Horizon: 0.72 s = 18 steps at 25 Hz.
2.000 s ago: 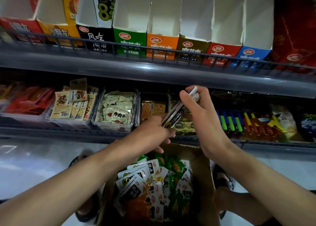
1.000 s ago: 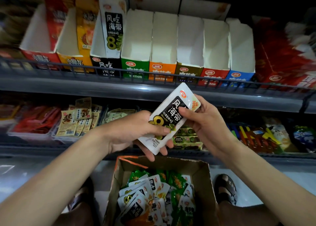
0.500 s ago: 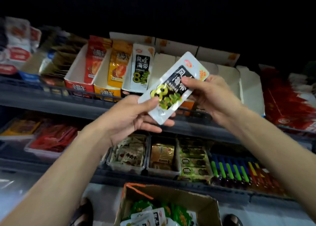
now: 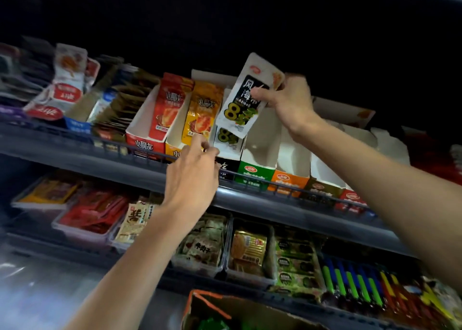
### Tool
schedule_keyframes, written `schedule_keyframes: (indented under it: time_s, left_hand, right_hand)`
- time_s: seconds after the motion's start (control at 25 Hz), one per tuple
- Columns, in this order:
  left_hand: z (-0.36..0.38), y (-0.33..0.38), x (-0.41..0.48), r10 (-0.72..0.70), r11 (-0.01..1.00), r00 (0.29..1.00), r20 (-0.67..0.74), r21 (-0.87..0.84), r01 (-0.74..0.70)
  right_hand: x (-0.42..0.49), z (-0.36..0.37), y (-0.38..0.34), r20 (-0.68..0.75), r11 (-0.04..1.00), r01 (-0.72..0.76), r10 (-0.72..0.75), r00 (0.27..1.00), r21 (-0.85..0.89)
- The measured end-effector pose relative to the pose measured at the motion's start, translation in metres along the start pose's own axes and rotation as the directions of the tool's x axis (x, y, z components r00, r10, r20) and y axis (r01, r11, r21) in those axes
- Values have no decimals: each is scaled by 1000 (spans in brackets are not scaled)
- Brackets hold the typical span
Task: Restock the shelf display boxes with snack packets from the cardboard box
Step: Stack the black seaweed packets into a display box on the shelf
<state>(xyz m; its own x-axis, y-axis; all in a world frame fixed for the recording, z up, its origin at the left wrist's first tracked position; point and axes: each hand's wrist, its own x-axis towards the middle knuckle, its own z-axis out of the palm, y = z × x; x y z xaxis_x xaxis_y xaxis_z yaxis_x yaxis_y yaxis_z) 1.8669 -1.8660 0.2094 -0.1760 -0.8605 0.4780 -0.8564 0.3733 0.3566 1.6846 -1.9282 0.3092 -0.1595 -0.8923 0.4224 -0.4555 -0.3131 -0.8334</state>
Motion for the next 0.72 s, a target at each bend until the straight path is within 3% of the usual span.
schedule_keyframes:
  time_s: [0.24,0.44,0.72]
  left_hand:
    - [0,-1,6,-10,999,1000,11,35,10]
    - [-1,-1,7,-19,998,1000,20,59,17]
    - [-2,-1,6,-7,997,1000,15,75,6]
  right_hand:
    - [8,28,12,100,934,-20,59,993,-356]
    - [3,42,26,110,819,74,-13,994,-569]
    - [12,44,39,130,460,255,-286,949,-851]
